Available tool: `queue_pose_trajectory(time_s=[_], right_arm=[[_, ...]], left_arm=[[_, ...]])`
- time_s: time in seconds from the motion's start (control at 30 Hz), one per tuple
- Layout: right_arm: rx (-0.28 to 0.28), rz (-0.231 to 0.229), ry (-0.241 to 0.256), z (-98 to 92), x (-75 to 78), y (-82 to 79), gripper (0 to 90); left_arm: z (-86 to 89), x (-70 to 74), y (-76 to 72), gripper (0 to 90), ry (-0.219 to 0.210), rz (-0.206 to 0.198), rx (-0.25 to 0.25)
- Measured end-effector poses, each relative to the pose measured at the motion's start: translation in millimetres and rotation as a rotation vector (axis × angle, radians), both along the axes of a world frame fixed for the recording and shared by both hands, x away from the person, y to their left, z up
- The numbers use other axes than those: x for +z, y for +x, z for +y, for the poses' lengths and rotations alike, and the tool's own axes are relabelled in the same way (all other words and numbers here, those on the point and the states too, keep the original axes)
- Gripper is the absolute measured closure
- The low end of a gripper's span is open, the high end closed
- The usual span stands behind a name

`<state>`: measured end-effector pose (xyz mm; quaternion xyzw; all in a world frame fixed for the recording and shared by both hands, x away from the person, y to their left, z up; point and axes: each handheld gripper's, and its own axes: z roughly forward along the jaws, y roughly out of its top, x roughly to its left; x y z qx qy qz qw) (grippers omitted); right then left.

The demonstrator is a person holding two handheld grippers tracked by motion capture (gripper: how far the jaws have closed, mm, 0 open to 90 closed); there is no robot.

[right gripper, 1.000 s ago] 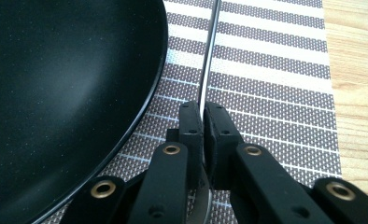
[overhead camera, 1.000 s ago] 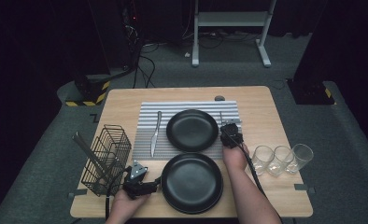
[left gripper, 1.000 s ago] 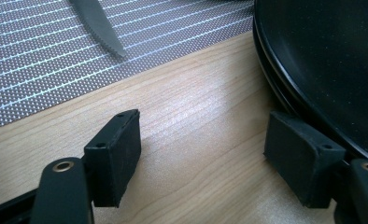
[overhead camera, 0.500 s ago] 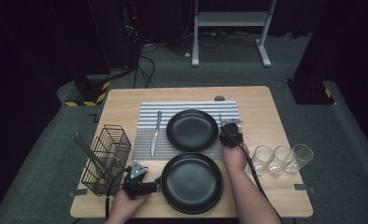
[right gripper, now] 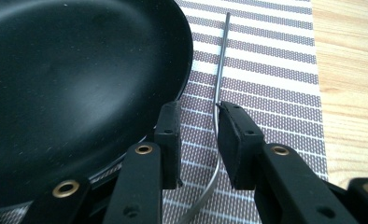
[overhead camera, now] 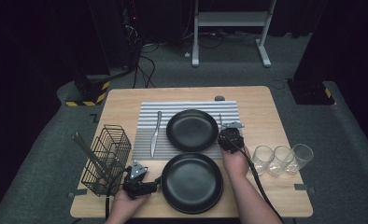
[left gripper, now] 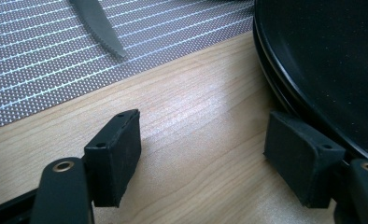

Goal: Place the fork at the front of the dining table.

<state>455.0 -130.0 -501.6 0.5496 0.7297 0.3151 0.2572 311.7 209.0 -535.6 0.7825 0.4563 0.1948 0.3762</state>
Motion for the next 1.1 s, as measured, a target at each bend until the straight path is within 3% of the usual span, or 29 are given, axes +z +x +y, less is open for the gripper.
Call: queue_pose_trajectory(time_s=[0.3, 0.53, 0.87, 1.1], right_arm=[[0.036, -0.024, 0.028, -0.3, 5.1, -20.1, 69.0], [0.064, -0.035, 0.015, -0.5, 10.9, -30.9, 85.0], [0.066, -0.005, -0.024, 1.6, 2.9, -27.7, 85.7], [0.052, 0.018, -0.023, 0.0, -1.6, -25.6, 83.6]], left_arm=[[0.0, 0.0, 0.1, 27.8, -0.001, 0.000, -0.001], [0.0, 0.0, 0.1, 27.8, -0.001, 0.000, -0.001], [0.0, 0.0, 0.1, 27.8, -0.001, 0.000, -0.001], [0.0, 0.0, 0.1, 27.8, -0.002, 0.001, 0.000]])
